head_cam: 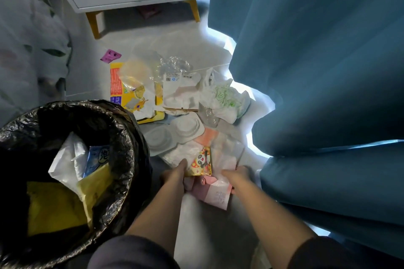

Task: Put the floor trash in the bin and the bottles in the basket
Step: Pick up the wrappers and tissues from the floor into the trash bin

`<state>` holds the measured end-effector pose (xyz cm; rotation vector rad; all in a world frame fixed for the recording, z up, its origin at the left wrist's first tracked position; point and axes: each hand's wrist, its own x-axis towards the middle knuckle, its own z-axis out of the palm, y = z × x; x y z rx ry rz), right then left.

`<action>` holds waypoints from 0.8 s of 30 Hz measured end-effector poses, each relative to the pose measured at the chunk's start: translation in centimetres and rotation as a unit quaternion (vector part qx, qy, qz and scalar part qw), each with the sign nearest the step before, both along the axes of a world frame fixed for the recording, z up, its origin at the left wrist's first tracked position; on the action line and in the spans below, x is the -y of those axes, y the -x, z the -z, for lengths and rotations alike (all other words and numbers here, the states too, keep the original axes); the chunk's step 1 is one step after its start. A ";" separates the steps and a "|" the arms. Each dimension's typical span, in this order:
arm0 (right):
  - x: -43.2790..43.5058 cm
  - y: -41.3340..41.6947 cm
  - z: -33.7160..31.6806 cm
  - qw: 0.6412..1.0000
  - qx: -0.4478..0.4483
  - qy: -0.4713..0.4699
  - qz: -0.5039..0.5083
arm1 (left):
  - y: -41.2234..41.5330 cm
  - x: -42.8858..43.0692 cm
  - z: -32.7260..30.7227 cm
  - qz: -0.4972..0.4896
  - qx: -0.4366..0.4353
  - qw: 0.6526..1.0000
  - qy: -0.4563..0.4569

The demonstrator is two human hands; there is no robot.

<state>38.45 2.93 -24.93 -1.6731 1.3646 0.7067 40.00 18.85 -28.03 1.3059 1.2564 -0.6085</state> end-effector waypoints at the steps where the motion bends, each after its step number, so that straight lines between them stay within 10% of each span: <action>1: 0.1 0.0 0.1 1.000 0.006 -0.009 0.009 | -0.3 0.0 -0.4 0.001 -0.008 1.000 -0.008; 10: 1.0 0.6 -0.2 0.990 0.066 -0.106 0.070 | -0.9 -0.1 -1.7 -0.015 -0.010 0.999 0.048; 24: 5.0 -0.6 -7.7 0.977 0.173 0.076 -0.095 | 1.0 1.5 -6.8 0.071 0.068 0.995 0.017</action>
